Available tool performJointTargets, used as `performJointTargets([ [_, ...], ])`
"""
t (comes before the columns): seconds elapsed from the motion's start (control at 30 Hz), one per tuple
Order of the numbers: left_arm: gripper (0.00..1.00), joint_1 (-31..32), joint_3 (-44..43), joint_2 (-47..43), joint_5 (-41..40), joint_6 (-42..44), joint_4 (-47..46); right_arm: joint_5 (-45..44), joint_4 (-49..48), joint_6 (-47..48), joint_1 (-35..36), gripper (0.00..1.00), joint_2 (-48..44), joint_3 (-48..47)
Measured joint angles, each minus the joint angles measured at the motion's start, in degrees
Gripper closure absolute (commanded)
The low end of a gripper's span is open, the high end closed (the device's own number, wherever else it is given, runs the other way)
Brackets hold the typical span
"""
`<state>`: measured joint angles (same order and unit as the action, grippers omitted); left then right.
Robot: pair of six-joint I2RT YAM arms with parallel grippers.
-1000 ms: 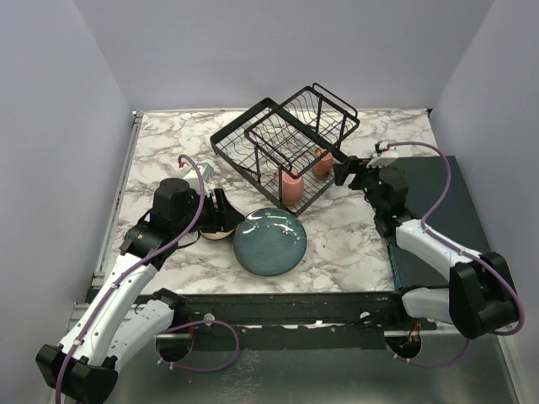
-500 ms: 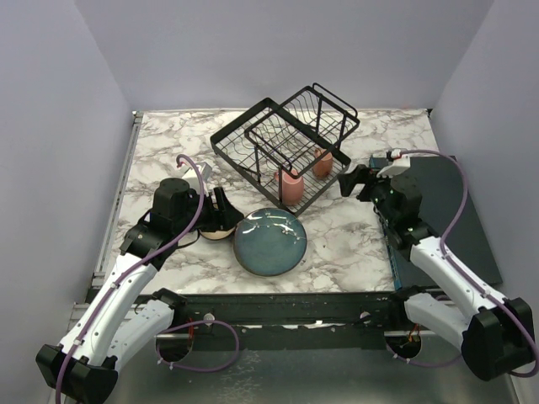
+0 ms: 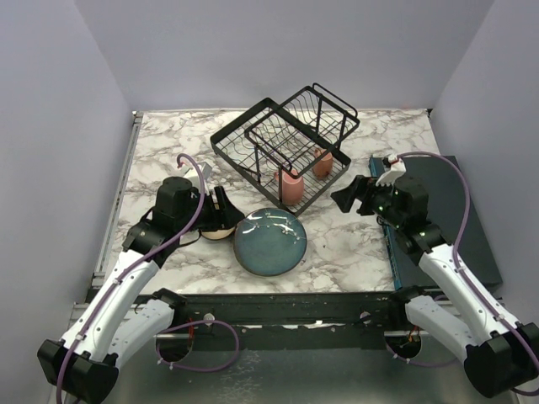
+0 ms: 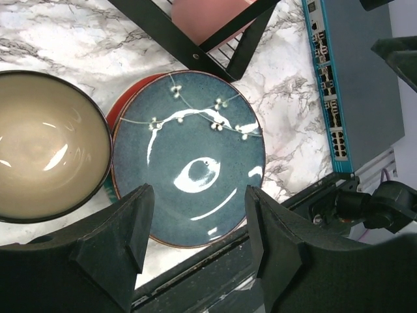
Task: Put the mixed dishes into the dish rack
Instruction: Move the dish rack to the center of the board.
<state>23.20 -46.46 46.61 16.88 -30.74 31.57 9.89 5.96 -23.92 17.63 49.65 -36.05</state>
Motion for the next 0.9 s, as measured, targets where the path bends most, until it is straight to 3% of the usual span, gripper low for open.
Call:
performJointTargets([
  [0.4, 0.36, 0.0, -6.2, 5.9, 0.0, -11.0, 1.3, 11.7, 1.6, -3.5, 0.0, 0.16, 0.8, -3.2],
  [0.63, 0.35, 0.0, -12.2, 9.7, -1.0, -20.8, -0.8, 13.3, 1.6, -4.9, 0.0, 0.16, 0.7, -3.2],
  [0.9, 0.35, 0.0, -12.9, 14.8, -1.6, -30.5, -8.6, 13.3, 1.6, -6.1, 0.0, 0.16, -2.1, -2.2],
])
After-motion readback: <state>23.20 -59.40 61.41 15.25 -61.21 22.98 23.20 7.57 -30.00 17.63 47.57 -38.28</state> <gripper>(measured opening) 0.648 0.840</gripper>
